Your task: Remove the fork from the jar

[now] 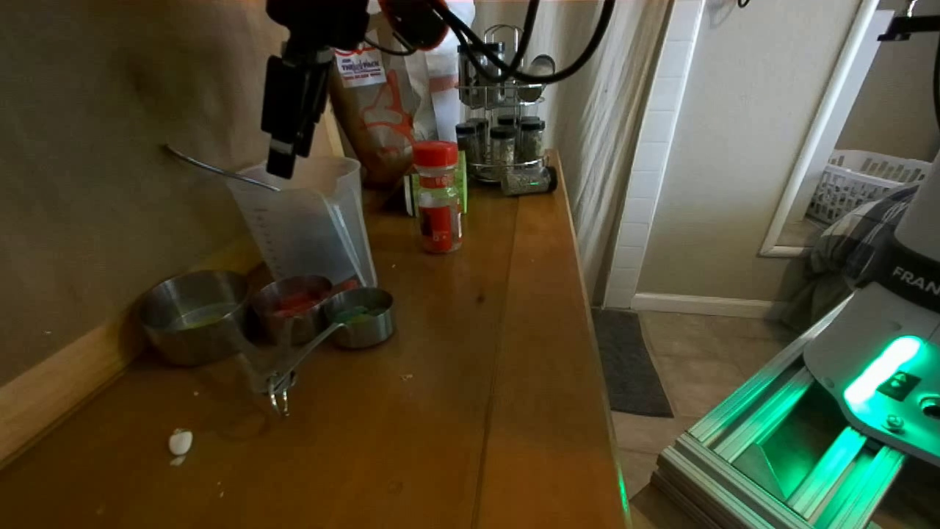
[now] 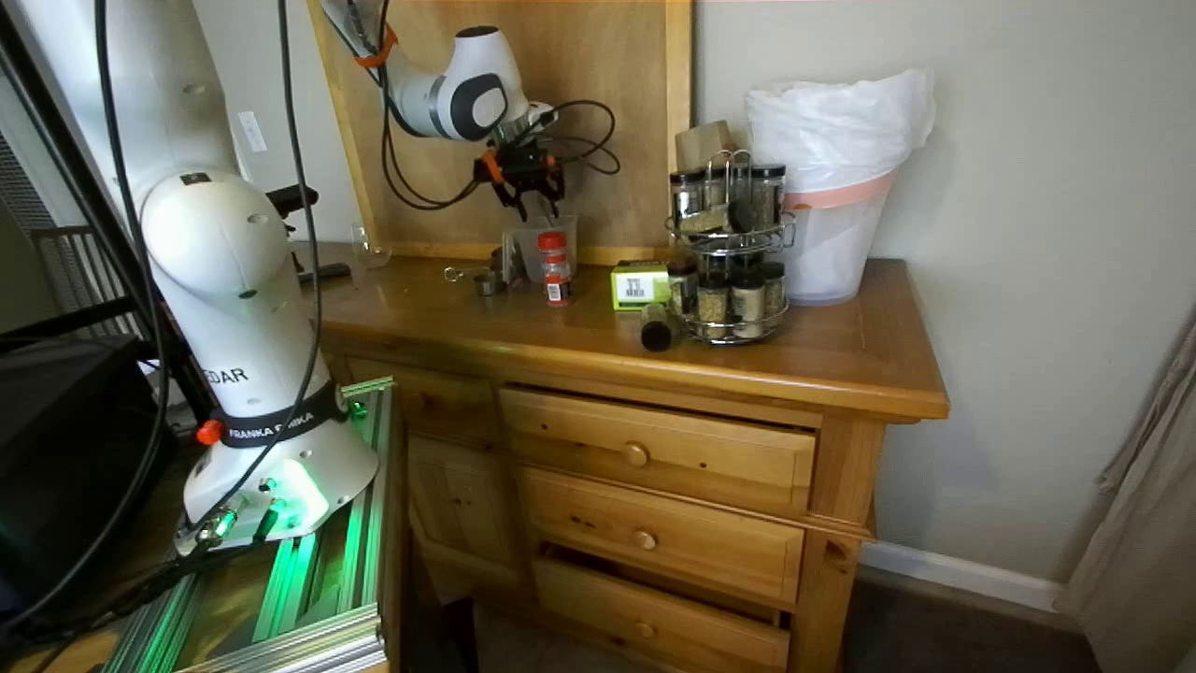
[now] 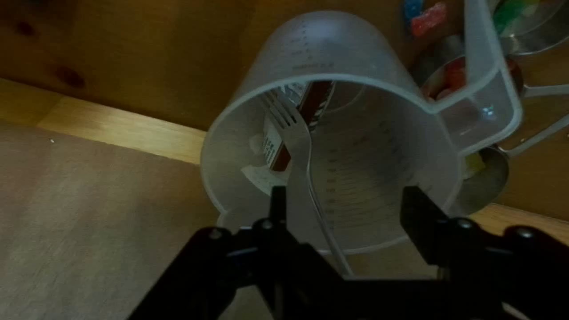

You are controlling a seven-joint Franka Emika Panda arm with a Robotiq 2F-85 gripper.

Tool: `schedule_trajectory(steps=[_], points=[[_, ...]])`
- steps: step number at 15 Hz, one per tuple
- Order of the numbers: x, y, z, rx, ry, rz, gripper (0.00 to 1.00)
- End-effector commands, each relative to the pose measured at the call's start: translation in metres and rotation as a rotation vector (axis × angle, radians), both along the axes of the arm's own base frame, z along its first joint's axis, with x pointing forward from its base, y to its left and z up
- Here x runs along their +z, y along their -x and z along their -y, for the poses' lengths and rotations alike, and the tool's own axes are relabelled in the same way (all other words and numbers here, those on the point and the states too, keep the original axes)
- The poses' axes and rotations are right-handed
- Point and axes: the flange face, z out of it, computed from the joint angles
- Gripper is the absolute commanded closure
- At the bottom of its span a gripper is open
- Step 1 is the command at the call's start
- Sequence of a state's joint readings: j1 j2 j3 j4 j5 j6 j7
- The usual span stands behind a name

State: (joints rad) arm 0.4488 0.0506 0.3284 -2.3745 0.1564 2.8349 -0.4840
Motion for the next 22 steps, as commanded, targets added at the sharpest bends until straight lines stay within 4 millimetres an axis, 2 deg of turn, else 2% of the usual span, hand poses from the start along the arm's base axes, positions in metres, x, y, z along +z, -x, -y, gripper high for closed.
schedule_trajectory(steps=[1, 2, 4, 6, 9, 11, 12, 13, 14, 15, 16, 20, 22], points=[[-0.011, -0.009, -0.008, -0.006, -0.022, -0.023, 0.58], [-0.014, -0.01, -0.01, -0.006, -0.023, -0.027, 0.59], [-0.017, -0.015, -0.014, -0.005, -0.028, -0.027, 0.53], [-0.021, -0.02, -0.018, -0.003, -0.034, -0.028, 0.55], [-0.025, -0.029, -0.021, -0.005, -0.035, -0.02, 0.64], [-0.027, -0.036, -0.019, -0.012, -0.036, -0.014, 0.65], [-0.028, -0.038, -0.019, -0.012, -0.035, -0.014, 0.69], [-0.03, -0.041, -0.02, -0.009, -0.033, -0.014, 0.66], [-0.032, -0.043, -0.021, -0.006, -0.03, -0.019, 0.74], [-0.034, -0.044, -0.022, 0.0, -0.026, -0.026, 0.93], [-0.035, -0.045, -0.023, 0.006, -0.024, -0.027, 0.98], [-0.03, -0.04, -0.025, 0.024, -0.026, -0.022, 0.99], [-0.015, -0.027, -0.021, 0.032, -0.035, -0.009, 0.99]])
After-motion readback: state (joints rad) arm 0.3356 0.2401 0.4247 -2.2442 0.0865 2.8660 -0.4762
